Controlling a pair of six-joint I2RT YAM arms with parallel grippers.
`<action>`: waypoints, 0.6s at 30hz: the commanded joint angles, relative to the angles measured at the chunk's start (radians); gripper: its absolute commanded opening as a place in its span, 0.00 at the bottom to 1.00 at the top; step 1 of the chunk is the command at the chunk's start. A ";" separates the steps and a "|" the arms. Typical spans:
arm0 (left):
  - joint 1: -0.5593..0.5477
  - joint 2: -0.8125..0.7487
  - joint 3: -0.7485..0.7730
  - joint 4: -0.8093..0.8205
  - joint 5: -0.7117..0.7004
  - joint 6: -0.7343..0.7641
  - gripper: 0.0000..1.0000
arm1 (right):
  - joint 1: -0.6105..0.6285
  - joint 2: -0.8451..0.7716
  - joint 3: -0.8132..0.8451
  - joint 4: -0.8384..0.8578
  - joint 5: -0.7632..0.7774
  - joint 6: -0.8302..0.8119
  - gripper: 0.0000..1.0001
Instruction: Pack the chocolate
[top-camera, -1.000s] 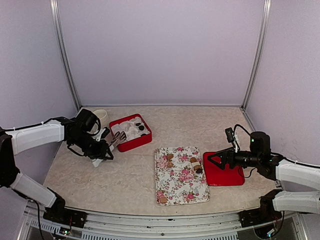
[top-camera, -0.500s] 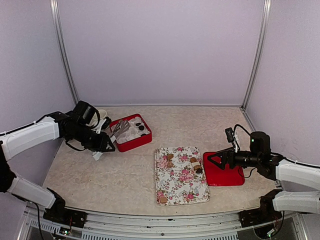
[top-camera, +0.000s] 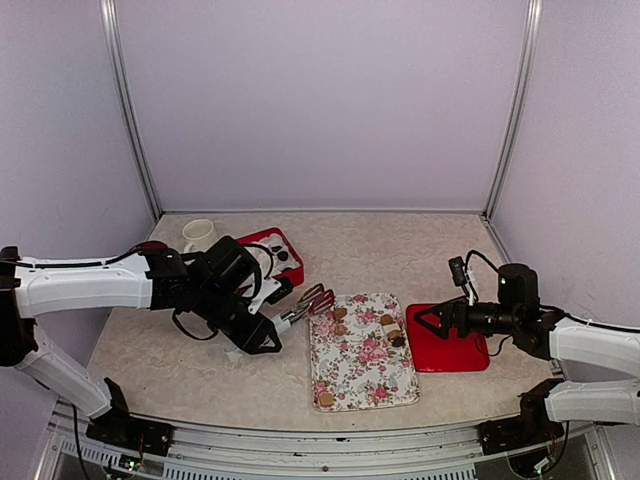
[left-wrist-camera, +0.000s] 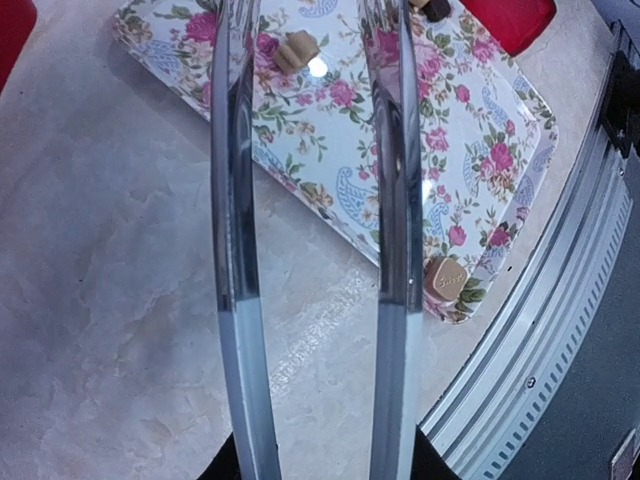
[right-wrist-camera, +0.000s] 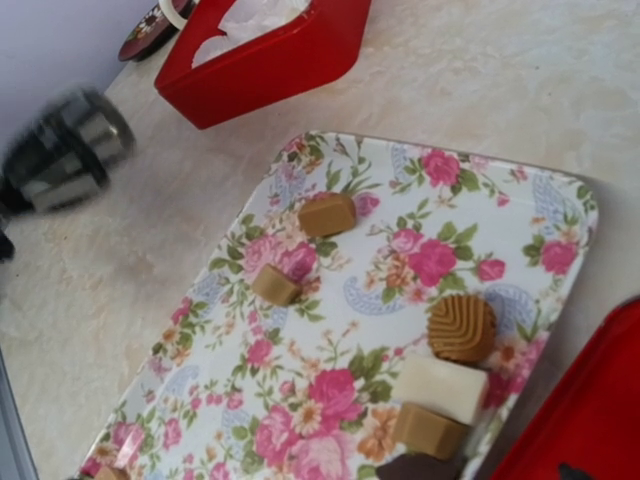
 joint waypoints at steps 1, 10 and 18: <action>-0.059 0.081 -0.016 0.079 -0.041 0.002 0.33 | 0.015 0.004 0.019 0.027 -0.002 -0.001 1.00; -0.112 0.236 0.025 0.115 -0.089 0.017 0.34 | 0.018 0.007 0.018 0.029 -0.003 -0.003 1.00; -0.114 0.308 0.063 0.116 -0.125 0.030 0.34 | 0.017 0.007 0.015 0.025 0.000 -0.008 1.00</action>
